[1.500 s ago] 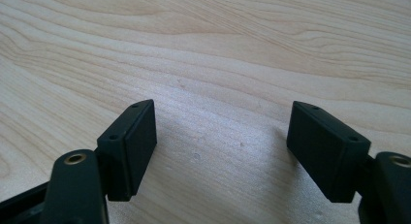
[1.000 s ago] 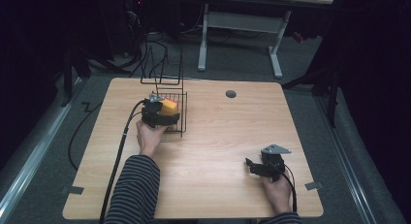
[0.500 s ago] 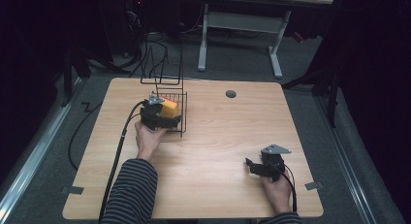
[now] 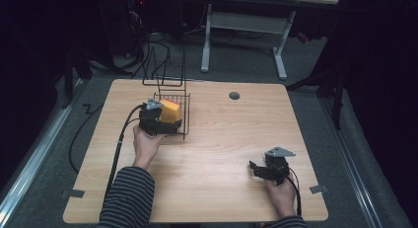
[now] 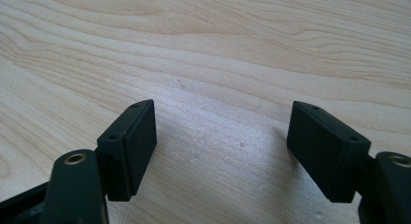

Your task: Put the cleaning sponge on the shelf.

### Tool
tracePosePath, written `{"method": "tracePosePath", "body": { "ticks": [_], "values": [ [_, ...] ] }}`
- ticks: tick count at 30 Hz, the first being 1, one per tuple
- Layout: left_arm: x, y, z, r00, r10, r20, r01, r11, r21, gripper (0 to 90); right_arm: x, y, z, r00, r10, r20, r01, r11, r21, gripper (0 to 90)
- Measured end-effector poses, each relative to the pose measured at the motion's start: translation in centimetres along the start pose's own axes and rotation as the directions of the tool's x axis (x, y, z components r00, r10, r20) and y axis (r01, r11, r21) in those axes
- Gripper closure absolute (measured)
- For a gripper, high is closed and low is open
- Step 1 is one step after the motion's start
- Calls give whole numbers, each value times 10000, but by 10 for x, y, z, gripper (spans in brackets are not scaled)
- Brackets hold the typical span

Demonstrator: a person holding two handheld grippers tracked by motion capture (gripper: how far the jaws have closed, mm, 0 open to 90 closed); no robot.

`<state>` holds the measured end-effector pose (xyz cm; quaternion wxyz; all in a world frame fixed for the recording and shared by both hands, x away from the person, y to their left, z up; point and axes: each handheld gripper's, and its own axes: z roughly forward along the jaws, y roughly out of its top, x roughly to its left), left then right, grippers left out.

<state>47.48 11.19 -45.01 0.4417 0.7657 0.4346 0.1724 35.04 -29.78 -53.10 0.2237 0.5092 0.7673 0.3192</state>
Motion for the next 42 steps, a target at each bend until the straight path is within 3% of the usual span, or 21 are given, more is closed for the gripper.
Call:
{"method": "tracePosePath", "body": {
  "ticks": [11,42],
  "values": [
    [-3,-2,-17,10000,66,74,-64,9997,-239,12,0,0,0,10000,0,-1,0,10000,1,266],
    [1,-20,-87,9995,-78,318,112,9941,-1081,47,0,0,0,10000,-17,5,17,10000,-6,267]
  ]
}}
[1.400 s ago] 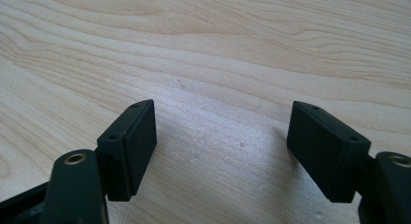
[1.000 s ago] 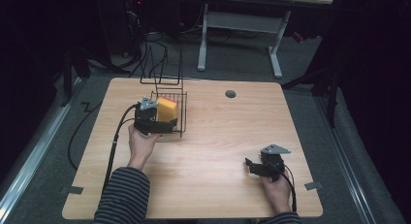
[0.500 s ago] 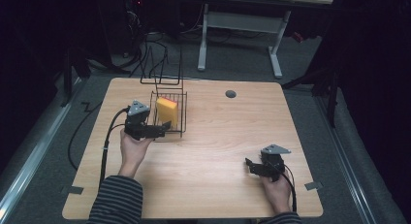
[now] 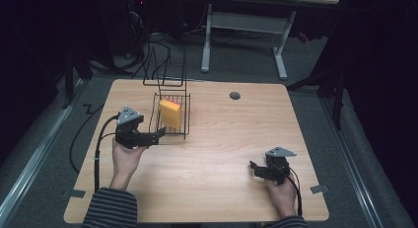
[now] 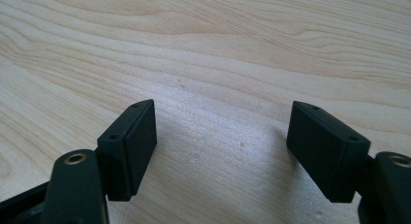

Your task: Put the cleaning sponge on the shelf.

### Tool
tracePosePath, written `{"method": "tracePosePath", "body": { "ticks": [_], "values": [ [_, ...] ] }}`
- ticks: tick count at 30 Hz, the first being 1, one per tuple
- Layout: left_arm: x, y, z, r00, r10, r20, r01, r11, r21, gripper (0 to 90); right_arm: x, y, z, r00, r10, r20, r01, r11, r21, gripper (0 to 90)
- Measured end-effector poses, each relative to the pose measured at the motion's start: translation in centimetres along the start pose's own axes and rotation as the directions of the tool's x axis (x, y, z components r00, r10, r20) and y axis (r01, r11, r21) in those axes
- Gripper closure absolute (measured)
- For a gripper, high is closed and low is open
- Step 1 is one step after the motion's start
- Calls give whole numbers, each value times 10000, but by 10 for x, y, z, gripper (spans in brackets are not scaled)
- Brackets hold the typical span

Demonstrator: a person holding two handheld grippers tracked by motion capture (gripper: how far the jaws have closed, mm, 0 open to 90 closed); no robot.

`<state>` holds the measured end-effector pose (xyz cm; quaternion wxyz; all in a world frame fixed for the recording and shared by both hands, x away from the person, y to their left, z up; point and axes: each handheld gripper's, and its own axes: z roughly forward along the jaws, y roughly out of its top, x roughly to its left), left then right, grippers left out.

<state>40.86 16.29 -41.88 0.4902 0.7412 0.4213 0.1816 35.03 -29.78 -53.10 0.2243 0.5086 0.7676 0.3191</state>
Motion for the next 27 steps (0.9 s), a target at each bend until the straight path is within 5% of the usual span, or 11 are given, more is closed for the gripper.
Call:
{"method": "tracePosePath", "body": {
  "ticks": [27],
  "values": [
    [7,-30,-43,9992,-323,-223,318,9992,-242,67,0,0,0,10000,13,4,-13,10000,2,267]
  ]
}}
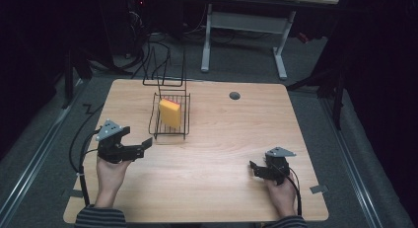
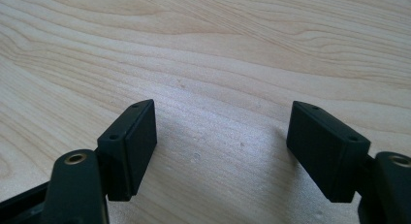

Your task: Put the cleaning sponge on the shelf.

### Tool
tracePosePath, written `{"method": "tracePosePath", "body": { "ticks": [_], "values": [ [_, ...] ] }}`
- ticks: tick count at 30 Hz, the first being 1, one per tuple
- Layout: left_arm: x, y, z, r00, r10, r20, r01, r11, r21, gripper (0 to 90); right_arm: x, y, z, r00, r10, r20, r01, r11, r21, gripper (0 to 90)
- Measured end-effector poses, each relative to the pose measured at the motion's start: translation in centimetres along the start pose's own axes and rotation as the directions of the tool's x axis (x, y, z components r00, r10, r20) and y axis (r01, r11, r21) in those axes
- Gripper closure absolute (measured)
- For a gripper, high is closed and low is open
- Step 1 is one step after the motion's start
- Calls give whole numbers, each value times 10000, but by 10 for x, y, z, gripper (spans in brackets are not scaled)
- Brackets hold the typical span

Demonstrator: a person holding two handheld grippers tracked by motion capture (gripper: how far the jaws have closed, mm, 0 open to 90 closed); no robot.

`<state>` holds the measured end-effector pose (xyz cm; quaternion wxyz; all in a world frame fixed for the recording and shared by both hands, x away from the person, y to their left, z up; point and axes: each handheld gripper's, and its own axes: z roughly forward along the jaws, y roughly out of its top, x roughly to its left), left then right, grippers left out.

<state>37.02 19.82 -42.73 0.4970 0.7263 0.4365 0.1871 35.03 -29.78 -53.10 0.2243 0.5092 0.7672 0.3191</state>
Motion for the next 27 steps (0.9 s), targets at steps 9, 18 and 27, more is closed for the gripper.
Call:
{"method": "tracePosePath", "body": {
  "ticks": [9,18,27],
  "values": [
    [5,-12,-8,9998,-186,-104,186,9998,17,74,0,0,0,10000,7,3,-7,10000,-3,267],
    [7,-23,-15,9993,-319,-212,318,9995,-28,79,0,0,0,10000,13,3,-13,10000,1,267],
    [8,-35,-16,9991,-363,-224,366,9993,108,94,0,0,0,10000,18,7,-18,10000,-5,268]
  ]
}}
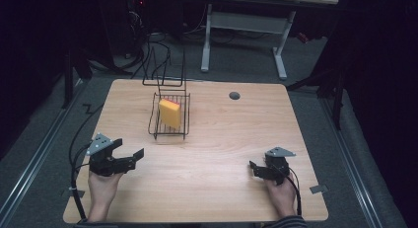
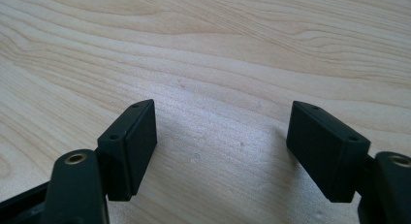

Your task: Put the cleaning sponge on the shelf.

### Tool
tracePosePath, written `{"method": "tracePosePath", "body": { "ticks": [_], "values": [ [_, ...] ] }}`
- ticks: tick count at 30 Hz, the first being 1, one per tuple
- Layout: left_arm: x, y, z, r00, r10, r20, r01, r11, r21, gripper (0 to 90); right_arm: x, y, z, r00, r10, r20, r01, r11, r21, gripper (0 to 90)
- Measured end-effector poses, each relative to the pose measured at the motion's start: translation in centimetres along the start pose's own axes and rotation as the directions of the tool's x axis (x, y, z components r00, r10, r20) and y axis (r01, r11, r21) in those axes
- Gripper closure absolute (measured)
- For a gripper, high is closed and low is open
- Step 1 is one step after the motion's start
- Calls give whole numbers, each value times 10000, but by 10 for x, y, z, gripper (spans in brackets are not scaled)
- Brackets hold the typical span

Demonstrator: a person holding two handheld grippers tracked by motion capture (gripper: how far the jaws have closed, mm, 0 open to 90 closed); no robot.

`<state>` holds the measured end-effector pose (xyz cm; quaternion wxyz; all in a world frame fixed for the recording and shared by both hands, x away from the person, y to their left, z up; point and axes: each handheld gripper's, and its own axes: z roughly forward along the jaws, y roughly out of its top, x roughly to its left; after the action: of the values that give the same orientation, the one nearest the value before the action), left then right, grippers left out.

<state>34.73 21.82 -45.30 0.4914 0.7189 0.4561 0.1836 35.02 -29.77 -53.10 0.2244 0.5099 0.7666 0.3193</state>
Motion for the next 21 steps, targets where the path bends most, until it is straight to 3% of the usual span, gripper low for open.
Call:
{"method": "tracePosePath", "body": {
  "ticks": [21],
  "values": [
    [6,-21,8,9995,-328,-27,328,9990,312,106,0,0,0,10000,0,7,0,10000,-2,269]
  ]
}}
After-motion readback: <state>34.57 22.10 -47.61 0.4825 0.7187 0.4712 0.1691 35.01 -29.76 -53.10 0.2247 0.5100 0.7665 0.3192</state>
